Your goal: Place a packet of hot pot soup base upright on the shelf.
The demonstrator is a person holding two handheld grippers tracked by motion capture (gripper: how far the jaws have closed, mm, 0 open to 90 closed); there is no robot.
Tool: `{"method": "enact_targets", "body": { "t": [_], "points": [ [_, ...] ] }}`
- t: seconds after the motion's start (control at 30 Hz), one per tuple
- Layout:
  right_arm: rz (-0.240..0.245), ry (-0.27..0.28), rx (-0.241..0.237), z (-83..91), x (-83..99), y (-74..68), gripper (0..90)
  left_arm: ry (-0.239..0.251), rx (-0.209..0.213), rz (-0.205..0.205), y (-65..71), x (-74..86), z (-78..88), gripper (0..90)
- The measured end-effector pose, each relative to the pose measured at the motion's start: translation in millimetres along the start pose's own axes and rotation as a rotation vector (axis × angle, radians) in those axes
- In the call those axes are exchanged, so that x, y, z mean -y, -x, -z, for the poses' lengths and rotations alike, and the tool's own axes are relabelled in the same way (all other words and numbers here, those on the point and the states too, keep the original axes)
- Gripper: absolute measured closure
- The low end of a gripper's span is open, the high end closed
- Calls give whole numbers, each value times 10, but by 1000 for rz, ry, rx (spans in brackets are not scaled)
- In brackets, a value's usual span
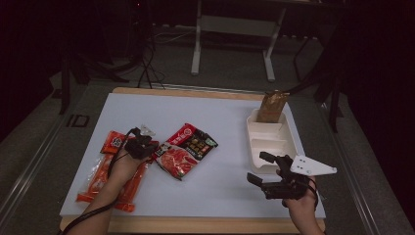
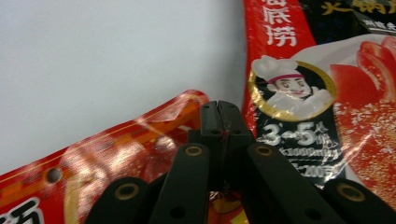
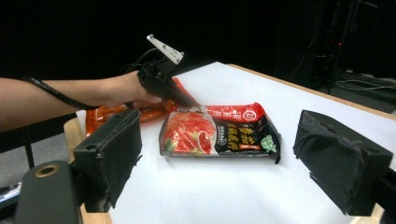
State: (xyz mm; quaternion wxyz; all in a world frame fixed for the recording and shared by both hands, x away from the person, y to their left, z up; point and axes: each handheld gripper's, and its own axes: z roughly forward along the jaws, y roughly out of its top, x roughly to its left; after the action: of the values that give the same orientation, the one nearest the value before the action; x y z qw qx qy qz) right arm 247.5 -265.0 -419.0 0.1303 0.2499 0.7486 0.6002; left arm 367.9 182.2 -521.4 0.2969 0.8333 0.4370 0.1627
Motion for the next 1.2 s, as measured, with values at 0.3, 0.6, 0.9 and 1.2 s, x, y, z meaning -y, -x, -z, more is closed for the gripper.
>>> {"method": "enact_targets", "body": {
  "t": [0.3,0.6,0.9,1.2],
  "points": [
    [-9,10,-1,29,-12,6,149,-24,65,4,86,-8,29,900],
    [-4,9,-8,20,-33,-32,149,3,119,-8,384,6,41,900],
    [3,6,-12,9,-36,-62,149,6,177,-3,541,27,32,900],
    [4,8,-16,20,-45,-68,149,17,212,-44,764,-72,-72,900]
  ]
}}
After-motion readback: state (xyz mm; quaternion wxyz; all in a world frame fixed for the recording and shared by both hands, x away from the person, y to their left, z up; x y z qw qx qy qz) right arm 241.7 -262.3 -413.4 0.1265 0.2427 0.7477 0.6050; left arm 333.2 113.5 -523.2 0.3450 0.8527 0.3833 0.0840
